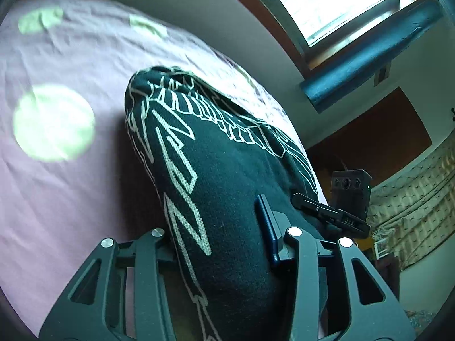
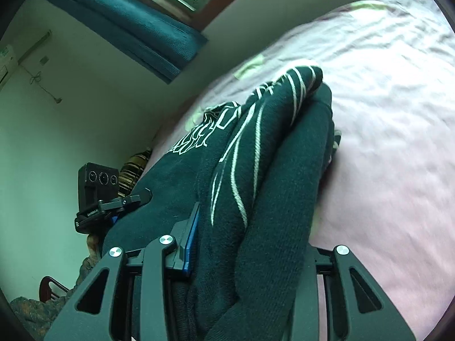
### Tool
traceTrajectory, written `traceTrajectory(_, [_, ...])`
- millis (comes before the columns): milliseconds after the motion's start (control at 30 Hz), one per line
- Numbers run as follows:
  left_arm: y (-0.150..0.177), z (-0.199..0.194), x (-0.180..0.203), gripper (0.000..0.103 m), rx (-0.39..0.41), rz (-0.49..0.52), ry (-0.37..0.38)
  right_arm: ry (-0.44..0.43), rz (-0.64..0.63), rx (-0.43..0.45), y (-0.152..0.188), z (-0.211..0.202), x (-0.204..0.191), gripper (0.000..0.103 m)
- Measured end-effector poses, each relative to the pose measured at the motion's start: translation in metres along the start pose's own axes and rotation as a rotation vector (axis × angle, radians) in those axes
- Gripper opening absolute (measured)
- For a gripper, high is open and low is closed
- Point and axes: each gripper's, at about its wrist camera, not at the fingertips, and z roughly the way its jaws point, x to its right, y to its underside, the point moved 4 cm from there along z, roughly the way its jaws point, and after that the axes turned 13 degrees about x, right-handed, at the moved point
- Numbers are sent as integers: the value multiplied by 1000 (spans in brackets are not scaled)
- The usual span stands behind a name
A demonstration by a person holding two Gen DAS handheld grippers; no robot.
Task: Fold small clothes
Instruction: 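Press both grippers against the sides of the bundle to square it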
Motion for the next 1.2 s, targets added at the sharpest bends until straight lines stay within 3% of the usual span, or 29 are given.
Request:
traceTrajectory(333, [-83, -21, -29, 42, 96, 80, -94, -56, -49, 62, -56, 84, -35, 37])
traceTrajectory(533, [-71, -5, -99, 42, 35, -16, -163, -23, 11, -42, -39, 144, -9, 37])
traceTrajectory(633, [-56, -2, -128, 43, 42, -94, -125, -42, 55, -60, -30, 158, 2, 37])
traceTrajectory(700, [-53, -5, -135, 43, 64, -140, -76, -60, 73, -59, -30, 159, 5, 37])
traceTrajectory(800, [-53, -5, -133, 49, 65, -114, -97, -57, 88, -74, -28, 156, 8, 39])
traceTrajectory(900, [-55, -10, -124, 56, 66, -113, -87, -42, 150, -88, -32, 157, 5, 54])
traceTrajectory(1000, [-50, -31, -112, 77, 94, -92, -58, -20, 172, -78, -32, 137, 2, 72])
traceTrajectory(1133, [-32, -60, -102, 90, 131, -84, -24, -22, 170, -47, -23, 100, -5, 78])
traceTrajectory(1200, [-23, -66, -103, 91, 132, -121, 12, -32, 188, -27, -17, 85, -4, 79])
